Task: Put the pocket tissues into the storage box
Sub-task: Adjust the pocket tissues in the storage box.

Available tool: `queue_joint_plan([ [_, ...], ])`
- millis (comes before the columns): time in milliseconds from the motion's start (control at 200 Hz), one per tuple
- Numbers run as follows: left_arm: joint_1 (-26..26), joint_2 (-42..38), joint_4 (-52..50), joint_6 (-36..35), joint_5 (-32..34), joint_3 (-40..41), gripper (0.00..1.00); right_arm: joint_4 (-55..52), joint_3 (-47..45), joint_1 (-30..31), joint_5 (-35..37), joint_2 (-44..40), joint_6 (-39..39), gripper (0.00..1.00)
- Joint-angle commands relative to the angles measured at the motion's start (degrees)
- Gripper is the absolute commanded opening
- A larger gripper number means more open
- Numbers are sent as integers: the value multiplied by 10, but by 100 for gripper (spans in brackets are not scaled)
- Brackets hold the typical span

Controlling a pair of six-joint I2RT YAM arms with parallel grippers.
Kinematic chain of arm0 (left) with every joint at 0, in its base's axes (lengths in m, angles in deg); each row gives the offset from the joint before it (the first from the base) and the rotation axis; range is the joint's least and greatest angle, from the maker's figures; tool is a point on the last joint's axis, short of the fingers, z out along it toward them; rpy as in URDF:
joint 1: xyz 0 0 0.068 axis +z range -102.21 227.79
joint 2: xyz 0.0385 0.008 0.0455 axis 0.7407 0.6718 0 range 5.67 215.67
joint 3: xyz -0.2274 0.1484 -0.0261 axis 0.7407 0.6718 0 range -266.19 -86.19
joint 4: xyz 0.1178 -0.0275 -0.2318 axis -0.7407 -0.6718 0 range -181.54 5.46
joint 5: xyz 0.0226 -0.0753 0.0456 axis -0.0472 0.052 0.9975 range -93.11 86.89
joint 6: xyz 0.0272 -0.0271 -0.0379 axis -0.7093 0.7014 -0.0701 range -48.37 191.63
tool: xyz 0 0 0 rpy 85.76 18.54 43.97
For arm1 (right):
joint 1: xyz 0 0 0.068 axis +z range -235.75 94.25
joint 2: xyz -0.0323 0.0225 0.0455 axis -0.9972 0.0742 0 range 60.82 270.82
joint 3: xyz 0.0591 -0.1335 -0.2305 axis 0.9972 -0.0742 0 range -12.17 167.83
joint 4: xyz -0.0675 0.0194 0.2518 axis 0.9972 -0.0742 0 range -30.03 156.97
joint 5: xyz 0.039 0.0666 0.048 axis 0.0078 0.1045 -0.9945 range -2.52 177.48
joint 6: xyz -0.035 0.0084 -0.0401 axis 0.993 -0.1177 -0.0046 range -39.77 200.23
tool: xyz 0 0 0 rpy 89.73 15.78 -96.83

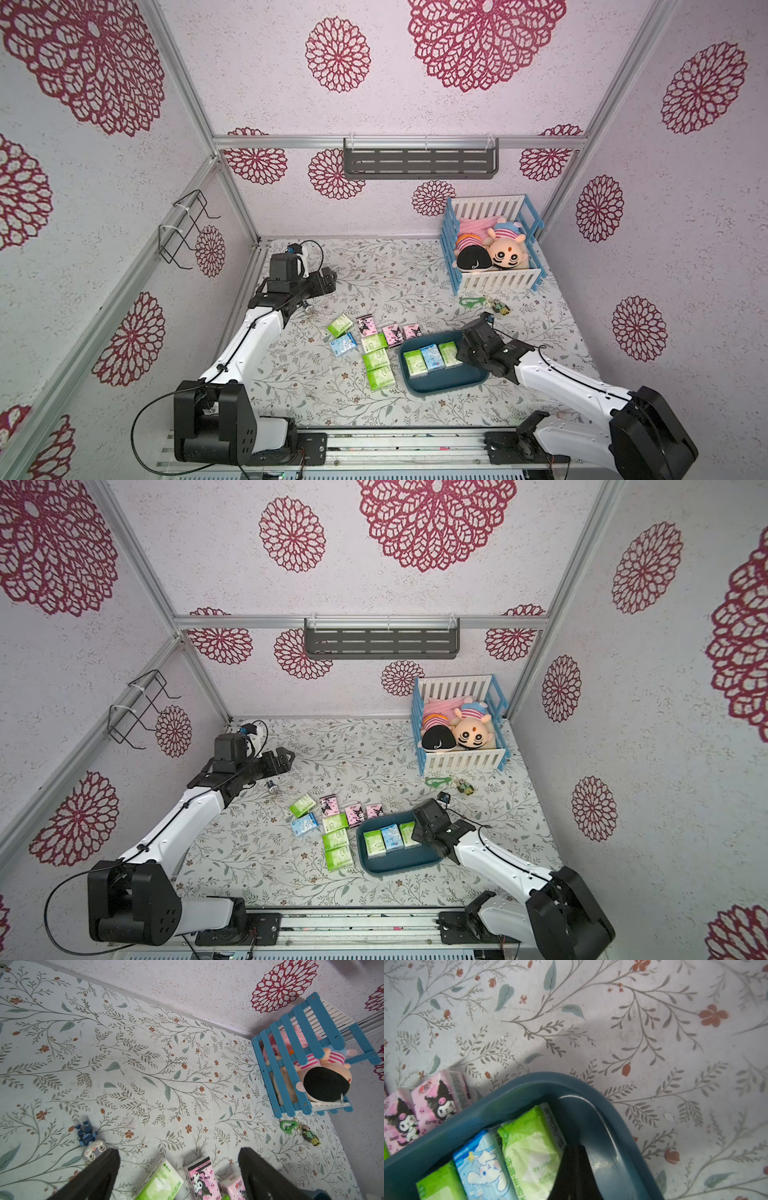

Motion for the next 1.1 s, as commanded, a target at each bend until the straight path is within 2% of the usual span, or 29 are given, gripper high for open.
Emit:
queue_joint_plan([
  [0,2,-12,10,-3,0,8,97,40,-4,-3,9,6,16,0],
  [230,2,-9,9,-3,-1,6,97,93,-9,7,-29,48,13,0],
  [761,2,-10,11,-2,1,9,97,93,8,40,-38,68,-4,0],
  [816,2,-10,10,-2,0,8,97,87,9,40,-34,65,-3,8],
  [906,2,-11,11,-3,0,8,97,69,14,40,-20,54,1,31],
  [1006,2,-10,11,-3,0,7,97,33,30,40,-2,36,12,43],
  [1096,2,-10,10,-3,-1,6,97,-8,51,48,13,16,30,46],
])
